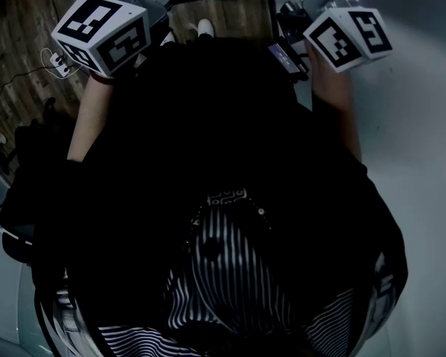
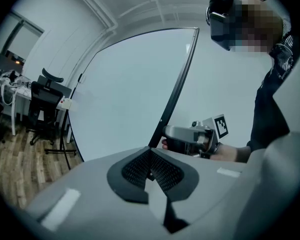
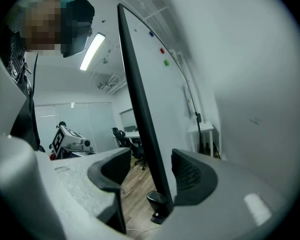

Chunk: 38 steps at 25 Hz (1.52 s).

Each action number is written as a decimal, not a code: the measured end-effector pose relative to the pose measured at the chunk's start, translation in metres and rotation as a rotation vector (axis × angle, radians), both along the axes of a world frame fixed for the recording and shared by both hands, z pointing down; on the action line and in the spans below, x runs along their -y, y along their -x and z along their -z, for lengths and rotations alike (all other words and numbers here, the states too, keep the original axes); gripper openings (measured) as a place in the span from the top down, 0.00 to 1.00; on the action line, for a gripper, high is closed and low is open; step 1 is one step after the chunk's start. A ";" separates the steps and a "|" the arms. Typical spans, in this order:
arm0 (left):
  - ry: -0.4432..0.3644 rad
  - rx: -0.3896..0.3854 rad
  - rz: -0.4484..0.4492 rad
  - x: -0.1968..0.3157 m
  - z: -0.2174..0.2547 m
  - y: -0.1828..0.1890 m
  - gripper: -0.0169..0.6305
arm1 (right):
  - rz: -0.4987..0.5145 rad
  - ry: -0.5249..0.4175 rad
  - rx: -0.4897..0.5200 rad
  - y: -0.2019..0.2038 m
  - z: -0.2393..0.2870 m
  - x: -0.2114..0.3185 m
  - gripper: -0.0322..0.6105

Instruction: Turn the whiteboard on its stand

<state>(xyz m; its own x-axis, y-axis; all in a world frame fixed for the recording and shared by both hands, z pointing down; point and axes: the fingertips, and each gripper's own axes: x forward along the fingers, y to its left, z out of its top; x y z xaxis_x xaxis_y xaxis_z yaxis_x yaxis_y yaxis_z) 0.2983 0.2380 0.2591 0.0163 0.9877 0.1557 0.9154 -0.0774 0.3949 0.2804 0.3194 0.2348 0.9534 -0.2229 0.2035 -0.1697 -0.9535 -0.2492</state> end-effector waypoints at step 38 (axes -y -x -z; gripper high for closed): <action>0.001 -0.027 0.051 0.010 -0.003 -0.008 0.97 | -0.193 0.188 0.144 -0.015 -0.049 -0.050 0.77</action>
<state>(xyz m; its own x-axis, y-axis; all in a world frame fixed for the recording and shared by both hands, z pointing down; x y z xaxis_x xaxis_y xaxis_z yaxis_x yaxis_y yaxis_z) 0.3064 0.2285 0.2625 0.0713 0.9855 0.1537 0.9206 -0.1243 0.3703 0.2951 0.3696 0.2840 0.9328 0.0140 0.3602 0.0433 -0.9963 -0.0736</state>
